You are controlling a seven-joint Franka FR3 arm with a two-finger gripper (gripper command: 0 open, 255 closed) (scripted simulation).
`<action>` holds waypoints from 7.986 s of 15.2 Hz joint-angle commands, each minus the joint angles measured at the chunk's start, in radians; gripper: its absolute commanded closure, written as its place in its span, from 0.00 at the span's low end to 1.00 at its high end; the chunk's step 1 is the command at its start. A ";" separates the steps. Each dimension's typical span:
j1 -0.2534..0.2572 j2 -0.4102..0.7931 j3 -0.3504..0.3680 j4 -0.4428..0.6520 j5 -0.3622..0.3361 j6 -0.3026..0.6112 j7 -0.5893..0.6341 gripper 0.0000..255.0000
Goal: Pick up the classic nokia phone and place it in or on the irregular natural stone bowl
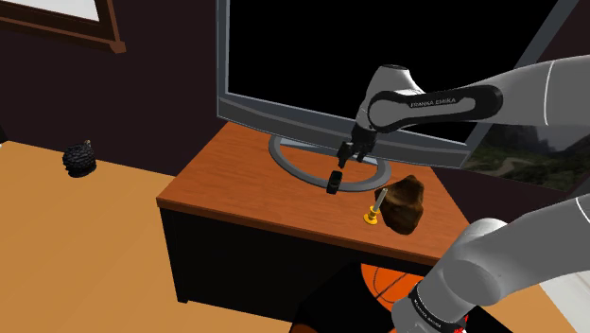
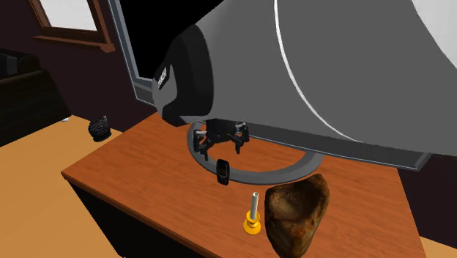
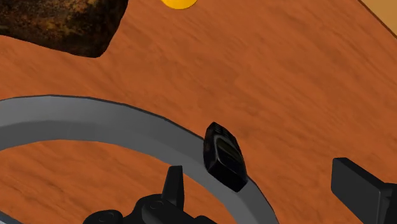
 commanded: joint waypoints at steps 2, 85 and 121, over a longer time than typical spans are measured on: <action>0.005 0.114 -0.030 0.010 0.020 0.107 -0.035 0.00; -0.091 -0.223 -0.145 0.207 -0.054 -0.411 -0.242 1.00; -0.185 -0.386 -0.277 -0.083 -0.179 -0.271 -0.350 0.00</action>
